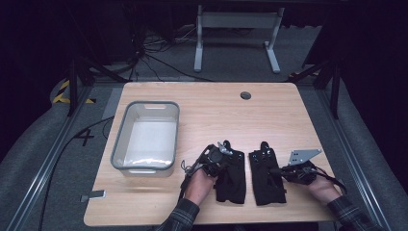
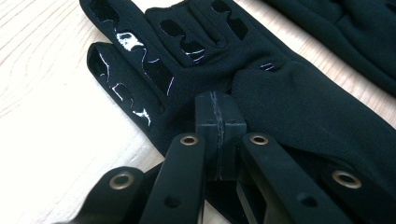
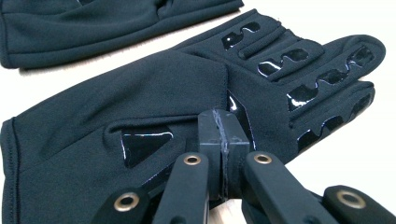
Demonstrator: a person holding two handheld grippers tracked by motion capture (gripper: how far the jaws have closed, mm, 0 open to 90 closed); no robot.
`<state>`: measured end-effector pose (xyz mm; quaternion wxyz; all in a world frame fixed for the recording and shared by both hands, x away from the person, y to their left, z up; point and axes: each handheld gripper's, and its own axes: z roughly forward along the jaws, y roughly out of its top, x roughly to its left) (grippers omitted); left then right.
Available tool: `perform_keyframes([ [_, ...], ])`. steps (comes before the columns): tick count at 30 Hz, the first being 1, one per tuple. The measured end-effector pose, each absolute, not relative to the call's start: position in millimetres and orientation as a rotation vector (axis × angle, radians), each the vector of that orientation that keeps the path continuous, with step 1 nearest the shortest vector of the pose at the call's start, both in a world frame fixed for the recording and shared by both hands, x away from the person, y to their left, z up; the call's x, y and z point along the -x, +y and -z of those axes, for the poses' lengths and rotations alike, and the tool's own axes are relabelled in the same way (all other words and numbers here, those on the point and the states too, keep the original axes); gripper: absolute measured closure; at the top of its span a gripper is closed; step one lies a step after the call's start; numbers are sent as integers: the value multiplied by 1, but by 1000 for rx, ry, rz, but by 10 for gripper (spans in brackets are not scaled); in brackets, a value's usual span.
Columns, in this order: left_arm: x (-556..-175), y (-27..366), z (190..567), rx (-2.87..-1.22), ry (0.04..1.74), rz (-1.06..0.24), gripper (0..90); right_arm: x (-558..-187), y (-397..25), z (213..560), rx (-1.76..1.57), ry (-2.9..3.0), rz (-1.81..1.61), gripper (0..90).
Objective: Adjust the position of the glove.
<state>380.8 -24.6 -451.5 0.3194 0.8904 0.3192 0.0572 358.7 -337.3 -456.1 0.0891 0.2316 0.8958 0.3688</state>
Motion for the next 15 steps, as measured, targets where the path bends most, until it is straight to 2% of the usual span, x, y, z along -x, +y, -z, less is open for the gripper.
perform_keyframes([
  [8,-379,-27,452,-2308,838,-152,885,-359,-329,455,-670,2671,-1090,900],
  [12,-377,-20,447,-2265,854,-140,819,-356,-332,453,-664,2657,-1110,900],
  [15,-368,-11,445,-2233,886,-126,735,-351,-336,449,-654,2650,-1129,900],
])
